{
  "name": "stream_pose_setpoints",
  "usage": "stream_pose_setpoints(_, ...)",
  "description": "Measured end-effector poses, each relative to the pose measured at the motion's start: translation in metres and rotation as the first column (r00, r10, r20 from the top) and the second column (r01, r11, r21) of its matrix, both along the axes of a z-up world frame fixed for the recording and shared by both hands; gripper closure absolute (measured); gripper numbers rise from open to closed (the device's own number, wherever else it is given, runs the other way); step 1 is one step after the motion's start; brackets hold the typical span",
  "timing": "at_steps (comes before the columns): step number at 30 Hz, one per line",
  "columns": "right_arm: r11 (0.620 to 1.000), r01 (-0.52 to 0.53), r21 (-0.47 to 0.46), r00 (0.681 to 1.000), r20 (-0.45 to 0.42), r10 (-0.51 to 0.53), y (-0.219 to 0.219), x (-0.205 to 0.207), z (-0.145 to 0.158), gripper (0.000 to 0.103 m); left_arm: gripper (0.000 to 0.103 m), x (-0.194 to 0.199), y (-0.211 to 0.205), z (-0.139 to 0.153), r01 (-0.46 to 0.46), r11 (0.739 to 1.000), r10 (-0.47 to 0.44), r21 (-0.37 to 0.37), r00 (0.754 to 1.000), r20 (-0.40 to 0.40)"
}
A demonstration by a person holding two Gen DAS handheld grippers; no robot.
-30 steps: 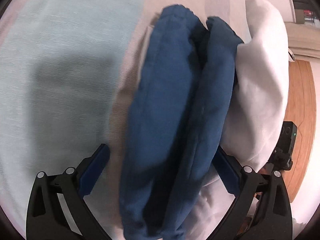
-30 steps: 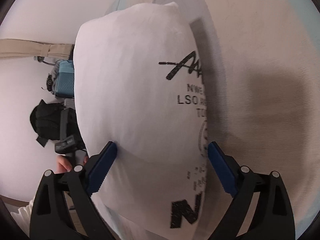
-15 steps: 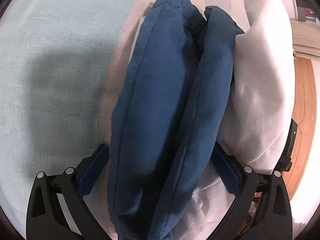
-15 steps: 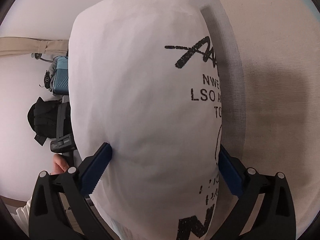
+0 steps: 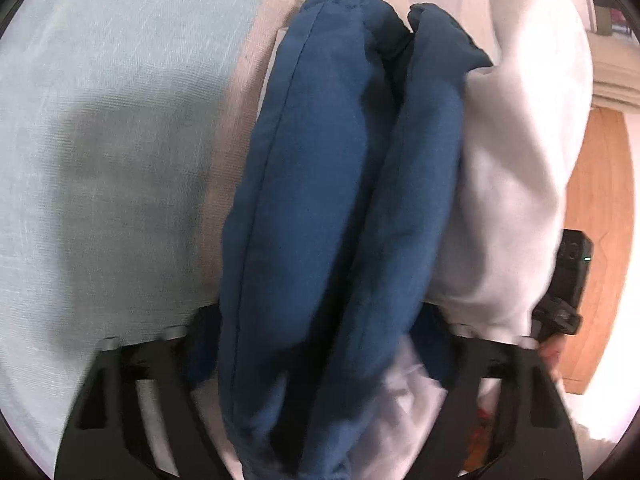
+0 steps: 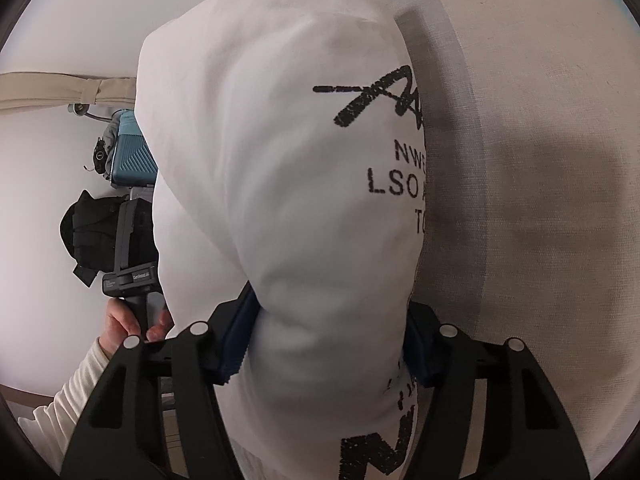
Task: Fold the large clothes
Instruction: 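Grasp the navy folded sleeves with the left tool while the right tool grasps the white hood, then lift the folded jacket with both tools and carry it toward the clothes stack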
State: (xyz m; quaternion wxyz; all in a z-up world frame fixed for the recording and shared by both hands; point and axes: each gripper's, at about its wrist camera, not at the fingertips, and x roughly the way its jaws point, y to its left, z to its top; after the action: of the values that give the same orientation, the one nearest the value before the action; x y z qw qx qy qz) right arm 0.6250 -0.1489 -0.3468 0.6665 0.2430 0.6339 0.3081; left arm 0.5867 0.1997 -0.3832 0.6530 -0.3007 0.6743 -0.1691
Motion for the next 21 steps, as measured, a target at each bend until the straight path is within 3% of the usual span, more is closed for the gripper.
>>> stream_pose_setpoints(8,1.000,-0.015,-0.019,1.000,0.024,0.016,0.011,-0.003,0.006,0.044,0.068,0.000,-0.002,-0.006,-0.014,1.000,0.013,-0.022,1.000,-0.023)
stream_pose_setpoints(11,1.000,-0.010,-0.010,0.999,0.041,0.011,0.013,-0.004,0.007,0.050,0.087,-0.003,0.001,-0.007,-0.031,0.996,0.028,-0.084,0.999,-0.028)
stream_pose_setpoints(16,1.000,0.001,0.029,0.998,0.071,-0.003,0.011,-0.008,0.015,0.064,0.090,-0.006,-0.009,0.002,-0.020,0.998,0.020,-0.055,1.000,-0.003)
stream_pose_setpoints(21,0.999,-0.014,0.050,0.994,0.108,0.009,0.014,-0.008,0.031,0.069,0.092,-0.011,-0.023,0.028,-0.002,0.999,0.005,-0.044,0.998,0.055)
